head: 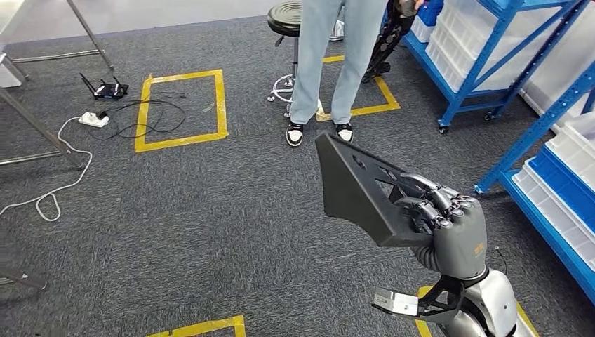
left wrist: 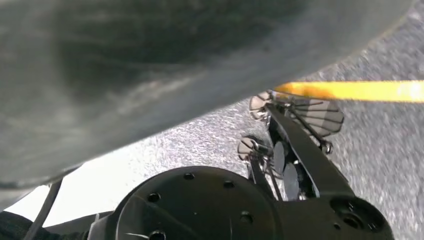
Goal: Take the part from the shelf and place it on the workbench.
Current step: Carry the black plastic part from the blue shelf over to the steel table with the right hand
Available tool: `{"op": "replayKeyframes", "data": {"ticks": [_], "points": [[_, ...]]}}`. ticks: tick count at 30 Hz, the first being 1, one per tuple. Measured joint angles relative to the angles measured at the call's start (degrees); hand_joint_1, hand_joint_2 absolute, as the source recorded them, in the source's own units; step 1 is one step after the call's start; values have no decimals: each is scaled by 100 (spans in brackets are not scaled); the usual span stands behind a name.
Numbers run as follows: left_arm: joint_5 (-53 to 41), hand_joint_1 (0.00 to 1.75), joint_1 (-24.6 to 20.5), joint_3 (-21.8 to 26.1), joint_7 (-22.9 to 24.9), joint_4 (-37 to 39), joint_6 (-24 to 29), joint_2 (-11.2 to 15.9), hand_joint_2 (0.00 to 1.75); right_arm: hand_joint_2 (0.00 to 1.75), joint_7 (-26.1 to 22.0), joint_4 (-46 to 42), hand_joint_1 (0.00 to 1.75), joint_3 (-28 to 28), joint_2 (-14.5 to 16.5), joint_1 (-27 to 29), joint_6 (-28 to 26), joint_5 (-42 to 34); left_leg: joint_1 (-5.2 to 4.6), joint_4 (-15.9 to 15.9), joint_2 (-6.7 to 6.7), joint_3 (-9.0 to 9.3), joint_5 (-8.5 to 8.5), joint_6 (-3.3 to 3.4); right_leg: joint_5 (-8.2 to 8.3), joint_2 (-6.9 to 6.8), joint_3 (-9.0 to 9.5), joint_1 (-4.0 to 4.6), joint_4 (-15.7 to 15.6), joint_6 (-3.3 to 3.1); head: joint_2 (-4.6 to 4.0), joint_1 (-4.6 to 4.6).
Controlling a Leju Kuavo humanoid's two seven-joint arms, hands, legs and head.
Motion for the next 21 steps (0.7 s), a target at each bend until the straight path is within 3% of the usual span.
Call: {"op": "replayKeyframes", "data": {"ticks": [2,3,4,6,7,9,10,11,13,14,16,18,19,21], "points": [[5,0,0,-27,-7,-43,-51,-1,0,175,58,-99,175,-4,0,71,33,249,35,-727,244,436,243,-46,-44,-122,-2,4,47,71,0,-2],[10,0,-5,-36,-5,-72,-74,-3,0,175,124,-181,175,0,2,98,83,417,27,-952,321,569,300,-34,-68,-174,4,15,71,118,0,9],[15,0,-9,-42,20,-97,-83,-2,0,175,209,-274,175,7,5,121,149,589,6,-1045,345,614,306,-4,-85,-224,13,29,84,159,0,24],[14,0,-16,-55,124,-125,-75,9,0,175,395,-461,175,37,24,188,268,921,-41,-1053,195,588,319,102,-90,-324,60,27,58,237,0,49],[9,0,-16,-69,176,-134,-63,19,0,175,477,-543,175,60,34,233,295,1058,-47,-1069,121,580,334,148,-113,-269,58,11,70,268,0,55],[-9,0,-22,-109,238,-158,-26,47,0,175,613,-685,175,103,39,346,305,1250,-41,-1096,-12,574,371,238,-297,60,-87,-18,371,274,0,69],[-19,0,-24,-128,249,-170,0,63,0,175,665,-738,175,120,33,404,300,1311,-43,-1100,-76,562,383,271,-456,259,-259,-20,712,247,0,83],[-27,0,-27,-142,251,-181,31,82,0,175,708,-780,175,134,23,463,292,1355,-54,-1100,-142,546,393,299,-621,371,-469,-13,1126,216,0,91],[-33,0,-29,-165,215,-197,100,117,0,175,778,-832,175,162,4,556,277,1416,-90,-1100,-303,517,412,337,-790,429,-808,11,1729,197,0,102],[-33,0,-29,-176,186,-201,129,133,0,175,806,-855,175,174,-4,583,272,1433,-109,-1100,-387,509,421,351,-743,439,-837,28,1727,206,0,102],[-33,0,-31,-201,136,-213,163,155,0,175,837,-905,175,189,-20,602,267,1441,-129,-1101,-551,502,445,371,-431,554,-558,82,1068,209,0,103],[-33,0,-39,-222,90,-243,174,162,0,175,846,-962,175,198,-39,607,261,1441,-135,-1103,-697,491,475,362,-158,801,-217,153,325,131,0,103],[-31,0,-44,-229,55,-260,175,165,0,175,847,-986,175,202,-50,606,253,1443,-131,-1107,-761,481,491,343,-98,879,-132,184,137,85,0,108],[-13,0,-44,-233,-26,-276,161,177,0,175,847,-1016,175,202,-61,601,231,1466,-120,-1137,-893,456,530,280,-62,815,-94,213,64,24,0,125]]}}
